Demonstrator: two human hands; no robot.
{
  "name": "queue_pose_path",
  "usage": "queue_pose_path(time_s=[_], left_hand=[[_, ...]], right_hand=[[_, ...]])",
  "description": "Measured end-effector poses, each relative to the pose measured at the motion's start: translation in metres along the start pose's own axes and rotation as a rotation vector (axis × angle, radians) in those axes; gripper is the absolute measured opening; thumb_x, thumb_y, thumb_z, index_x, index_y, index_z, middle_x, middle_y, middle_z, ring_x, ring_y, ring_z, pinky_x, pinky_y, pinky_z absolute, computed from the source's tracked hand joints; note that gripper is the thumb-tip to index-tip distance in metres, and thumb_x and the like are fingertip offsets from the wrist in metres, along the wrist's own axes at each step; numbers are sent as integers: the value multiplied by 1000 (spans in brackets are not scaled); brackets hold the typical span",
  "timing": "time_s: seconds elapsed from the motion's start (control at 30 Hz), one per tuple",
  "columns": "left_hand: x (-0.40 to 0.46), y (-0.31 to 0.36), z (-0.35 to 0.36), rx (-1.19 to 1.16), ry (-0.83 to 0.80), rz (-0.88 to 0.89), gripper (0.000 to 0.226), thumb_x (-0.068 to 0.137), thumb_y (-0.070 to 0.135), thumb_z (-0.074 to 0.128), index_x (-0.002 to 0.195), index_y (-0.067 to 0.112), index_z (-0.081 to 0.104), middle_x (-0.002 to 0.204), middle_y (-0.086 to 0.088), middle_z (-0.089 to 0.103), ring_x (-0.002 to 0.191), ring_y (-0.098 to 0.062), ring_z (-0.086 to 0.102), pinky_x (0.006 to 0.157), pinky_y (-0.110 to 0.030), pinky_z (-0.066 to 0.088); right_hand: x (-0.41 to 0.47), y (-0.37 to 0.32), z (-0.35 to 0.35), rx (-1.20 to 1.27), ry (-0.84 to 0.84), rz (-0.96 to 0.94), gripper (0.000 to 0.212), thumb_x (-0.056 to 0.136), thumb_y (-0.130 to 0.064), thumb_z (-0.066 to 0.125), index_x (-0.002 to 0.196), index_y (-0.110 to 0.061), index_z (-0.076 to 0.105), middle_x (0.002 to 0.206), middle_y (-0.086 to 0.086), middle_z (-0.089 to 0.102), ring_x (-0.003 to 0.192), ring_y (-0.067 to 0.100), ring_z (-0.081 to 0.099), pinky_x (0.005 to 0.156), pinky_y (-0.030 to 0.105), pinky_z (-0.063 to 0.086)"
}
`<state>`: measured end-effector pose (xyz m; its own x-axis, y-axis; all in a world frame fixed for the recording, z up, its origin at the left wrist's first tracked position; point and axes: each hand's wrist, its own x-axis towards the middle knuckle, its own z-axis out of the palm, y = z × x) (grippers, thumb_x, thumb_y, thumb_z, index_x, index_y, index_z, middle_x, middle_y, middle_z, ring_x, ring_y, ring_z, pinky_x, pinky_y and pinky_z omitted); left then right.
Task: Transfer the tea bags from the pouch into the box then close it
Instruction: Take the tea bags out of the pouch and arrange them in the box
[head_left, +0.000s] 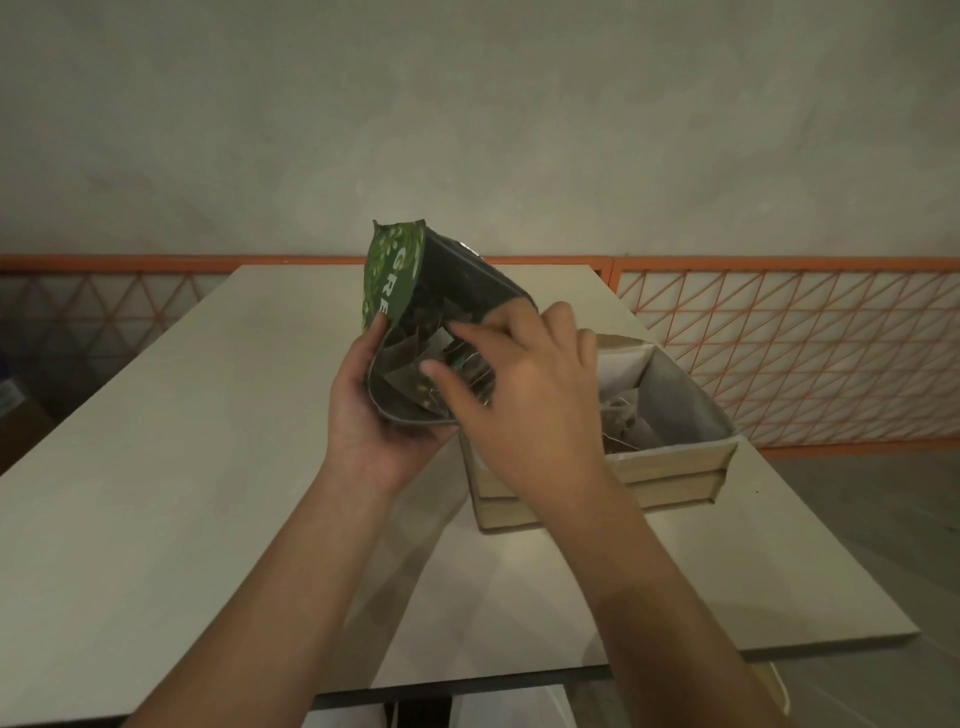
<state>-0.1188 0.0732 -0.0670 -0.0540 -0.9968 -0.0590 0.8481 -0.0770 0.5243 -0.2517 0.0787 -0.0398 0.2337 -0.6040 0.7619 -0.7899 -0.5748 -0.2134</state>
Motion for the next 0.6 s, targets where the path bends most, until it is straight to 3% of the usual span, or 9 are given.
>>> queue_pose_path(time_s=[0.1,0.2,0.4,0.5,0.6], left_hand=[[-1,0,0,16,5,10,50,94,51,50,124,15,69,124,-11,69,102,-28,71,83,-35,58],[-1,1,1,34,9,6,56,93,53,50,135,17,63,136,-13,63,107,-29,66,86,-36,55],[4,1,-4,27,-14,-2,59,93,55,53,141,20,58,143,-15,57,123,-34,59,89,-42,56],[5,1,-7,-12,-34,-26,58,93,54,56,141,22,58,144,-15,56,130,-37,55,93,-46,54],[6,0,-7,-38,-53,-26,56,93,52,55,141,22,58,144,-14,57,132,-37,54,92,-46,55]], right_hand=[[0,1,8,-138,-78,-22,29,80,-46,69,98,-25,76,102,1,56,100,25,47,82,38,36],[-2,6,8,-89,-35,-8,16,80,-36,71,90,-25,75,97,-1,60,95,23,51,80,37,34],[-9,22,-6,428,118,191,17,86,-42,65,89,-29,75,88,-10,65,84,13,58,74,39,48],[-14,30,-15,507,192,315,13,88,-39,63,92,-30,72,84,-15,59,77,1,54,67,13,43],[-18,36,-18,562,174,441,6,92,-35,62,88,-30,64,89,-11,59,78,-2,53,65,7,41]])
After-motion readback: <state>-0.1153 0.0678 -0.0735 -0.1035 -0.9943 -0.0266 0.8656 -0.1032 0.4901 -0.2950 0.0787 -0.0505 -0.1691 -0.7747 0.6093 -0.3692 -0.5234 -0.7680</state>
